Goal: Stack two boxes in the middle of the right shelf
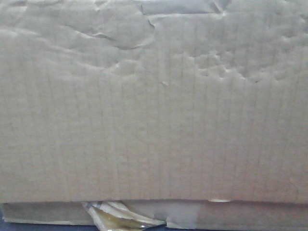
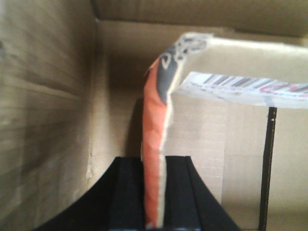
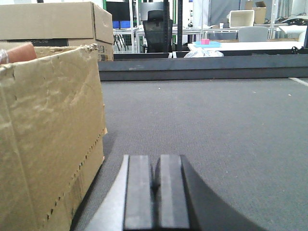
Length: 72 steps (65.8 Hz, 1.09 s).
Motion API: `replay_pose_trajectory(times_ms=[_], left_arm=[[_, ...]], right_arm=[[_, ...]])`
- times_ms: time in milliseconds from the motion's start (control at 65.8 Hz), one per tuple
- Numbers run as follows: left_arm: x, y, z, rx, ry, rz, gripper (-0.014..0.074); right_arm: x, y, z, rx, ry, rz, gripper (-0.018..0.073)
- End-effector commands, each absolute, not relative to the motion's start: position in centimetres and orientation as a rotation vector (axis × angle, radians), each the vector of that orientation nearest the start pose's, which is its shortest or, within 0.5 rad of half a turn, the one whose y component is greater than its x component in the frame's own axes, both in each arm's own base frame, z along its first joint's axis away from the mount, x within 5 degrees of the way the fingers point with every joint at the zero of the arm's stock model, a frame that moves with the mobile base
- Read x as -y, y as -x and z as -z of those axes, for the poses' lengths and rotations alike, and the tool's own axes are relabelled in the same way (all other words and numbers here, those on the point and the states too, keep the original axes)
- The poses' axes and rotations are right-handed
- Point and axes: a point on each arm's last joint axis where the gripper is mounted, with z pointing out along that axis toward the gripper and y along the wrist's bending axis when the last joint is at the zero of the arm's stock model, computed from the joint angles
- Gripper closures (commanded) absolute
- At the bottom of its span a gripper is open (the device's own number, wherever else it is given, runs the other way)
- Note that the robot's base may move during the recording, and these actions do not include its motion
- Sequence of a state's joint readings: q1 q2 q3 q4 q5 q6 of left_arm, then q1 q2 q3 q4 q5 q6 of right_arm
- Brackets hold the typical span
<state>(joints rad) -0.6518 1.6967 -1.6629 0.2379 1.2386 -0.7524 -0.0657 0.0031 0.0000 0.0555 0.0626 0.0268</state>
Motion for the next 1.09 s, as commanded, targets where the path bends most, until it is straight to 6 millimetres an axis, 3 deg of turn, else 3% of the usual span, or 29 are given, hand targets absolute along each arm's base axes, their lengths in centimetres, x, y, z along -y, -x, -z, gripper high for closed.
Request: replay_pose_trajectory(times_ms=[0,213,502,639,867,1080], left_arm=[[20.1,-29.7,-35.4,-2.677,0.090,0.115,0.0707],[20.1,-29.7,-35.4,-2.677,0.088,0.114,0.0691],[20.1,-29.7,-35.4,-2.677,0.088,0.114,0.0364],[20.2,-29.8,-35.8,-2.665,0.090,0.127,0.0318],[19.8,-29.2,-40.3,-2.541,0.050,0.230,0.0319],[17.8,-27.1,-44.8,-2.398,0.014,0.258,0.0319]], right_arm=[[0.4,-5.6,-20.9,-1.522,-0.114,-0.008,0.0721],[0.4,-5.6,-20.9,-1.522,-0.114,-0.008,0.0721],[0.4,-5.6,-20.9,-1.522,-0.114,-0.008,0.0721],[0.4,-5.6,-20.9,-1.522,-0.114,-0.008,0.0721],[0.4,-5.6,-20.9,-1.522,-0.114,-0.008,0.0721],[0.4,-5.6,-20.9,-1.522,-0.114,-0.008,0.0721]])
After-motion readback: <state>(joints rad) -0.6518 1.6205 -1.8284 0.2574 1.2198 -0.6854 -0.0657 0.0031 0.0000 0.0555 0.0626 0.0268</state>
